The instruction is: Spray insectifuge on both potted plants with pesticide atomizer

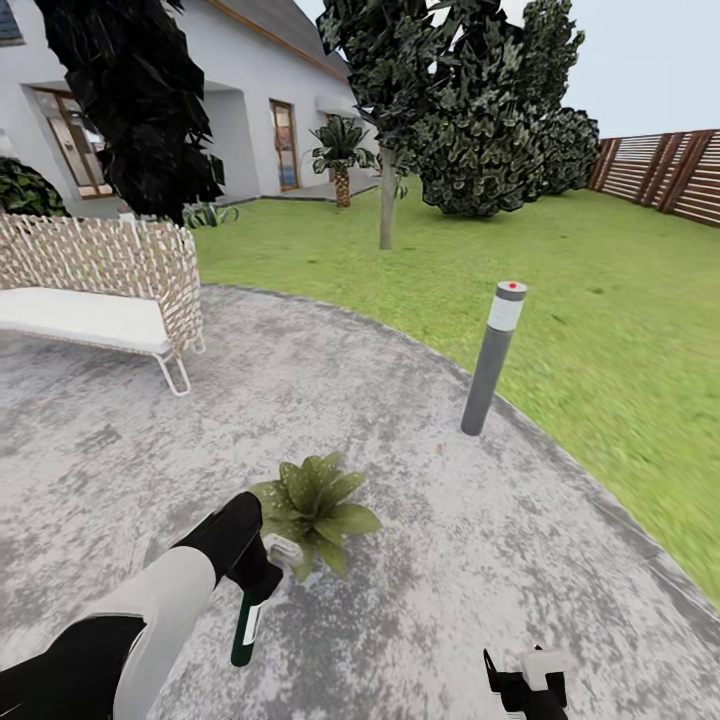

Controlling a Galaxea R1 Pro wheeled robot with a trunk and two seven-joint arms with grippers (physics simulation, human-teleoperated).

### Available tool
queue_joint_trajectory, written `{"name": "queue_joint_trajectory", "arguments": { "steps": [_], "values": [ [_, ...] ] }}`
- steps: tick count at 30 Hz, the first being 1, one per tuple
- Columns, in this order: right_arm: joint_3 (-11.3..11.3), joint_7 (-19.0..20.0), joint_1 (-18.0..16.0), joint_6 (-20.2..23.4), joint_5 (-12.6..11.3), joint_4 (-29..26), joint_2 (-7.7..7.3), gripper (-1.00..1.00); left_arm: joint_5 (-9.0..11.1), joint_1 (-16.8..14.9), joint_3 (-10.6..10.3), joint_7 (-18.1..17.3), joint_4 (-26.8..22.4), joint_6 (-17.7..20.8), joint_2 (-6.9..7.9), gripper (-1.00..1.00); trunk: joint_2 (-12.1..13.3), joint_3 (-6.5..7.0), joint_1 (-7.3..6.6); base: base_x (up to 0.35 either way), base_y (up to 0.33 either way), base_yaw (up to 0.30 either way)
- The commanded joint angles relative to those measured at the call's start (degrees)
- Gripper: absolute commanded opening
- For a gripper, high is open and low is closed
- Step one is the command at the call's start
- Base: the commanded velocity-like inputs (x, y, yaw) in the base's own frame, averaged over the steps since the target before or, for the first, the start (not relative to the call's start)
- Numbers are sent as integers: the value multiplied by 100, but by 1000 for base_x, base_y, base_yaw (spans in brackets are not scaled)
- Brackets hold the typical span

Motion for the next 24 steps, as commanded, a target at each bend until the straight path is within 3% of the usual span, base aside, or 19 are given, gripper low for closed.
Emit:
{"name": "queue_joint_trajectory", "arguments": {
  "steps": [1,7,9,24],
  "values": [
    [-49,8,-2,-18,51,3,0,100,-61,-2,2,-52,-7,20,0,-100,-2,-5,0,55,-117,277],
    [-49,8,-2,-18,51,3,0,100,-65,78,16,-48,4,21,78,-100,-2,-5,0,12,-26,99],
    [-49,8,-2,-17,51,3,0,100,-58,120,11,-45,7,14,178,-100,-2,-5,0,0,-1,3],
    [-49,8,-2,-18,51,3,0,100,-72,50,27,-52,-85,27,206,-100,-2,-5,0,0,0,4]
  ]
}}
